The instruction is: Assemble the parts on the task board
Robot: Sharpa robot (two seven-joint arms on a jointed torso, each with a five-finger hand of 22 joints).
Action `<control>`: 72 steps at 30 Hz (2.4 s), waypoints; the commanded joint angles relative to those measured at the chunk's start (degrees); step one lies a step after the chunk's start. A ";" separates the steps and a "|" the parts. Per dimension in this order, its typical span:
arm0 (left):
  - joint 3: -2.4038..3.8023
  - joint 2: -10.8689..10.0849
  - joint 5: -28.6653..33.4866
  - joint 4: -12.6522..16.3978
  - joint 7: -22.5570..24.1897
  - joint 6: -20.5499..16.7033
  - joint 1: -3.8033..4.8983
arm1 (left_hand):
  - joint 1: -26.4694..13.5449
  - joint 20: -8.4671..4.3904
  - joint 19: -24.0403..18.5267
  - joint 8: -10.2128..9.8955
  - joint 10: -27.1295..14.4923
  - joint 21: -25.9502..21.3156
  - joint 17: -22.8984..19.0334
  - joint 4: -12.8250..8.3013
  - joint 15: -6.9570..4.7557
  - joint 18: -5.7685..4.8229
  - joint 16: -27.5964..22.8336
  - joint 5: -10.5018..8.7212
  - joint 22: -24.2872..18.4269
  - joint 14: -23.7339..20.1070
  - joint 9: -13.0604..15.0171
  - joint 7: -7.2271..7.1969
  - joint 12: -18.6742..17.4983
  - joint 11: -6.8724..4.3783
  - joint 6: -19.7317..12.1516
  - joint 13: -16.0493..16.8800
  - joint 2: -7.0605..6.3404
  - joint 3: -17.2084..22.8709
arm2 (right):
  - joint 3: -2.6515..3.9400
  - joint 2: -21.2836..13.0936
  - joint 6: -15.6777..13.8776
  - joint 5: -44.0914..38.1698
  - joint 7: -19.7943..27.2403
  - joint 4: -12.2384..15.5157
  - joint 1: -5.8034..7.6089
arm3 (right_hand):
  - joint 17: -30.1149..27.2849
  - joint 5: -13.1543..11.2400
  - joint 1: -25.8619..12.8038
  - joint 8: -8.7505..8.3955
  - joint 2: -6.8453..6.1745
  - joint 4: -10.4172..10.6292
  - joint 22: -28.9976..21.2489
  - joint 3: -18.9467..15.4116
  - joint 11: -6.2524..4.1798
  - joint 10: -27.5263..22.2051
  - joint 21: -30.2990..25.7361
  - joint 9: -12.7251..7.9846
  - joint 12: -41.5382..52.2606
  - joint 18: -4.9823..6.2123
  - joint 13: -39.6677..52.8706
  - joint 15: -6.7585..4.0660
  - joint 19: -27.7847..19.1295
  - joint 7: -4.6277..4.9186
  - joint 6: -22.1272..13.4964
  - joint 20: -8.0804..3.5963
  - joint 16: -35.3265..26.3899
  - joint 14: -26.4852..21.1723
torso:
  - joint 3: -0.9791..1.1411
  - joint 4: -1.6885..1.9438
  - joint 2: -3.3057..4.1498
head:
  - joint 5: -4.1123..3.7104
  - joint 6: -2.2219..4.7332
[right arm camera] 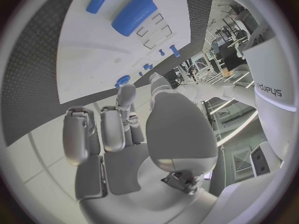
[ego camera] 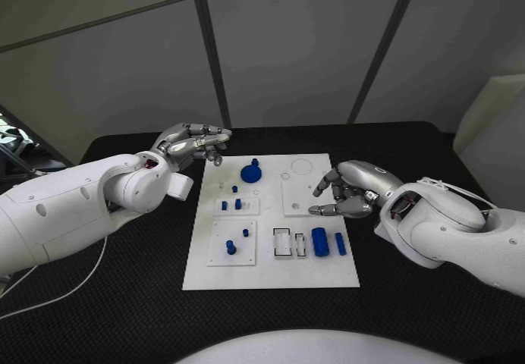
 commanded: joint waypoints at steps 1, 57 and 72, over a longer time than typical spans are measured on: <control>-0.02 -0.25 0.23 0.53 0.18 0.15 0.07 | -0.09 0.07 -0.49 0.29 -0.42 -0.19 -0.06 0.19 0.10 -0.25 -0.24 0.26 -0.10 -0.39 0.06 -0.03 0.30 0.00 -0.48 -0.06 0.39 0.15 | -0.13 -1.82 -0.56 4.67 -7.37 1.38 -0.85 | 3.50 0.21 -0.47 1.82 1.04 0.31 10.25 -3.63 0.02 0.77 0.87 0.33 9.92 -0.74 12.44 -0.21 2.22 -0.37 -0.52 0.39 1.92 3.12 | -0.03 -0.29 -0.03 | -1.29 0.07; -0.25 -0.56 0.23 0.53 0.27 0.43 0.00 | -0.48 0.11 -0.46 0.64 -0.62 -0.32 -0.09 0.53 0.14 -0.25 -0.22 0.26 -0.15 -0.37 0.11 -0.01 0.63 0.04 -0.67 -0.13 0.67 0.16 | -1.41 3.74 2.43 -2.52 -16.22 0.22 -8.21 | 11.75 7.46 -0.72 11.23 6.22 0.18 13.46 -5.84 -1.76 6.17 3.53 5.66 22.49 -1.65 32.21 -1.47 4.80 -2.56 1.14 -0.63 5.77 4.13 | -0.18 -0.49 -0.21 | -0.90 -0.39; -0.25 -0.64 0.23 0.49 0.14 0.65 -0.13 | -0.53 0.13 -0.45 0.73 -0.71 -0.36 -0.16 0.57 0.15 -0.25 -0.24 0.27 -0.17 -0.40 0.12 -0.01 0.72 0.04 -0.78 -0.15 0.70 0.17 | -1.34 2.42 -11.56 1.57 -11.61 3.93 -8.24 | 12.93 10.65 0.28 11.62 6.70 0.33 14.71 -6.07 -2.13 7.50 4.63 6.54 23.95 -2.06 34.37 -1.80 5.98 -2.92 1.51 -1.00 6.32 4.38 | -0.27 -0.42 -0.23 | -0.70 -0.06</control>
